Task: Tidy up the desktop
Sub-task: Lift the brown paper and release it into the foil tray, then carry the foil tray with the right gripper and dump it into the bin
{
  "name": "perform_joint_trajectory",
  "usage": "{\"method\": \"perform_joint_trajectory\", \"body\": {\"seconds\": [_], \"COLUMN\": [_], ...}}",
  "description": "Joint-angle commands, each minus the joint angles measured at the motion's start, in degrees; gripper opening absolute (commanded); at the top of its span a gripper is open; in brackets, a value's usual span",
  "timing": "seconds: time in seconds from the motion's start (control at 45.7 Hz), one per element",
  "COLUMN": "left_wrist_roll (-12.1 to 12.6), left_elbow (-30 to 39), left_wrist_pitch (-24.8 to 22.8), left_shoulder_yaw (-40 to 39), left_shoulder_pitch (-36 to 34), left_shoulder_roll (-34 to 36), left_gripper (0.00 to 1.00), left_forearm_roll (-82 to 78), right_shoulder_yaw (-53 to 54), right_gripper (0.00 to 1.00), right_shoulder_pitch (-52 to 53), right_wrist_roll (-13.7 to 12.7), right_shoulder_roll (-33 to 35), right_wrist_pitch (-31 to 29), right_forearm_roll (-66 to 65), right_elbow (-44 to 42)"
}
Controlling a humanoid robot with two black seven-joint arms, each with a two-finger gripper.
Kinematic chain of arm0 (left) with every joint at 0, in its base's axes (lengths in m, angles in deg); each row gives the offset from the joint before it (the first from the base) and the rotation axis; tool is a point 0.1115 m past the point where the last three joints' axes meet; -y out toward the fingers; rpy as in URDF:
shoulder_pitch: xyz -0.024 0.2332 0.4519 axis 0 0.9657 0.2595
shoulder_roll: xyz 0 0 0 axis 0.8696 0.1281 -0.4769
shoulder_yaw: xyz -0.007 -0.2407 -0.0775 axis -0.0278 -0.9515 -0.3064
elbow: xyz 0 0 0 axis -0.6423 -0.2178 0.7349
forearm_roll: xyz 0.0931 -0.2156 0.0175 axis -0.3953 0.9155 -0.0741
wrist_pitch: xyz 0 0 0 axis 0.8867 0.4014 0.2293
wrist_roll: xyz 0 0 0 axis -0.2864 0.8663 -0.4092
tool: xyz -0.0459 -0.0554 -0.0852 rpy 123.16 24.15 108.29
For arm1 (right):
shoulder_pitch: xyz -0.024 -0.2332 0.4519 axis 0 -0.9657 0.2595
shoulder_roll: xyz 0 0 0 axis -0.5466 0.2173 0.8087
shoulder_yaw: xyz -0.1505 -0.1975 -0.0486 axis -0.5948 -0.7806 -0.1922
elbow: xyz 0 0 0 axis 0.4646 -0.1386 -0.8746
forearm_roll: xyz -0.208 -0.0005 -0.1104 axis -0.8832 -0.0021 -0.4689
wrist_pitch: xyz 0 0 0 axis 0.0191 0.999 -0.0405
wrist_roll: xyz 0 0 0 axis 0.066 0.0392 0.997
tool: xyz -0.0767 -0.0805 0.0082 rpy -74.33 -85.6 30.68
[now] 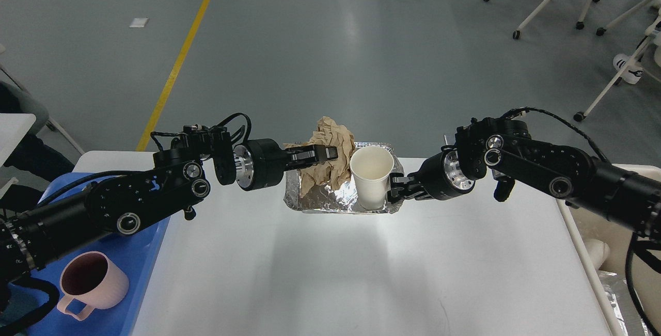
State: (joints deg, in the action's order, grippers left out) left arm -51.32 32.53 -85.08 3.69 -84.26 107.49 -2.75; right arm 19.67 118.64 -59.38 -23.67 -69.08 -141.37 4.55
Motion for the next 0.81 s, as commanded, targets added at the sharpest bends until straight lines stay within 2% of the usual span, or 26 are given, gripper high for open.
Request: {"method": "perform_joint_trajectory", "body": {"seconds": [0.0, 0.131, 0.219, 0.481, 0.634, 0.787], "left_wrist_roll": [0.0, 0.0, -0.1, 0.0, -0.1, 0.0], "left_elbow": [-0.4, -0.4, -0.2, 0.5, 0.7, 0.3], "left_wrist_pitch": [-0.5, -0.6, -0.8, -1.5, -1.6, -1.0], "left_shoulder_yaw": [1.3, 1.6, 1.0, -1.5, -10.1, -20.8], "left_shoulder_pitch": [0.2, -0.3, -0.4, -1.0, 0.4, 5.7], "left_shoulder_roll": [-0.9, -0.1, 0.4, 3.5, 5.8, 8.6], "left_gripper": [0.70, 0.89, 0.96, 0.97, 0.97, 0.97], "left_forearm_roll": [-0.3, -0.2, -0.1, 0.8, 3.7, 16.9], "right_shoulder_yaw": [0.5, 0.6, 1.0, 2.4, 5.1, 9.6], "right_gripper": [0.00, 0.00, 0.00, 0.00, 0.00, 0.00], "right_shoulder_pitch": [-0.2, -0.2, -0.5, -0.8, -2.2, -5.3], "right_wrist_roll": [0.0, 0.0, 0.0, 0.0, 0.0, 0.0], "right_shoulder_roll": [0.4, 0.5, 0.5, 0.6, 2.0, 3.0], "right_wrist_pitch": [0.0, 0.0, 0.0, 0.3, 0.3, 0.3], "right_forearm_roll": [0.0, 0.1, 0.1, 0.2, 0.2, 0.2], "right_elbow": [0.2, 0.2, 0.2, 0.1, 0.2, 0.3]}}
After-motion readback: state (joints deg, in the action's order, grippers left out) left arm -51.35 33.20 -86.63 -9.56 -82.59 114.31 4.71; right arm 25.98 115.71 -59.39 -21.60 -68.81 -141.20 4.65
